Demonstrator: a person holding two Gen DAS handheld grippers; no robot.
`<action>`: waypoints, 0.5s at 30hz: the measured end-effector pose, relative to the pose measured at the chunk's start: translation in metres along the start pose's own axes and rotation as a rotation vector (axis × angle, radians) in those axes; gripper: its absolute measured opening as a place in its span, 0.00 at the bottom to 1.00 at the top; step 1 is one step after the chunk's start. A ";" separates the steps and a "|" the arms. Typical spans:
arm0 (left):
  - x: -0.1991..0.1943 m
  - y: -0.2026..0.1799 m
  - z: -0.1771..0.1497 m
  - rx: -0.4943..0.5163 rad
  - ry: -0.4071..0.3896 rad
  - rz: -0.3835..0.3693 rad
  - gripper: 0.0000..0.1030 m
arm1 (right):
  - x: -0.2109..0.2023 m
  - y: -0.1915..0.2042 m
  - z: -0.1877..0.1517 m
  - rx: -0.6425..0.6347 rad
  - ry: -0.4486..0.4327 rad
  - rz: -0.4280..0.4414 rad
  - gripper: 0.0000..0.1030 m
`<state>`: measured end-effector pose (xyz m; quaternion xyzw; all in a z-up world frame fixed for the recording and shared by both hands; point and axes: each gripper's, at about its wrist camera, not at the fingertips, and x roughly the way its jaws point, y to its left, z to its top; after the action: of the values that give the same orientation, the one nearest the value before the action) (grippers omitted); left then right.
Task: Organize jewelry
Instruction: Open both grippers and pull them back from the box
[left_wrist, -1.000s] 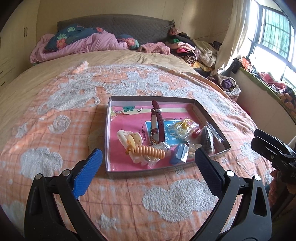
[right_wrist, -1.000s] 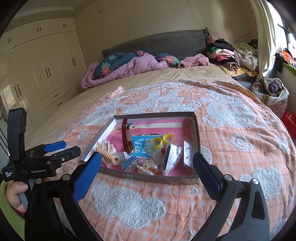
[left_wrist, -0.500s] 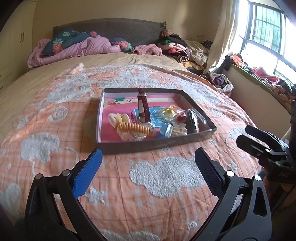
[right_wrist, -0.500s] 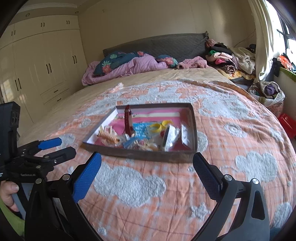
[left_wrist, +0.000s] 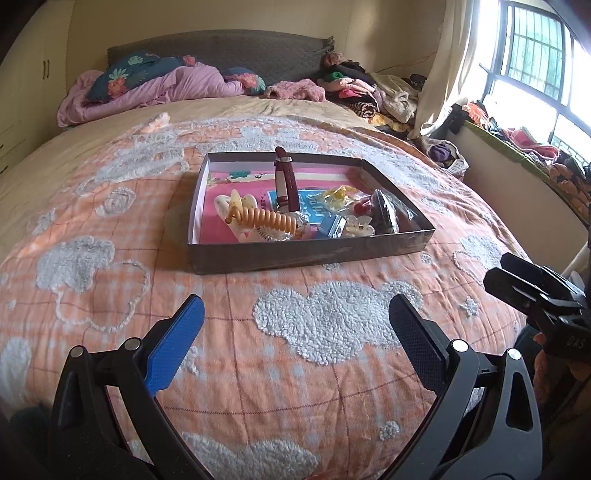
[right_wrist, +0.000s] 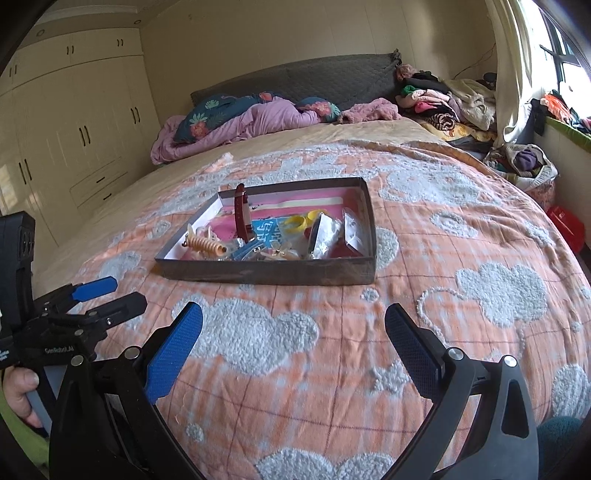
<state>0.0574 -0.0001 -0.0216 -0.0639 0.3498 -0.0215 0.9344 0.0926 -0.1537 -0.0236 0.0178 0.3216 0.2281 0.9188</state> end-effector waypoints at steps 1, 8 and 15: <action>0.000 0.000 0.000 0.000 0.001 -0.001 0.91 | -0.001 0.001 -0.001 -0.003 0.000 -0.001 0.96; -0.001 -0.001 -0.001 -0.003 -0.002 0.001 0.91 | -0.002 0.002 -0.001 -0.005 -0.002 -0.002 0.96; -0.002 0.000 -0.001 -0.001 -0.003 0.003 0.91 | -0.003 0.001 -0.001 -0.005 -0.002 -0.003 0.96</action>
<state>0.0550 -0.0001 -0.0209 -0.0639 0.3483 -0.0195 0.9350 0.0896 -0.1543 -0.0229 0.0153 0.3199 0.2276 0.9196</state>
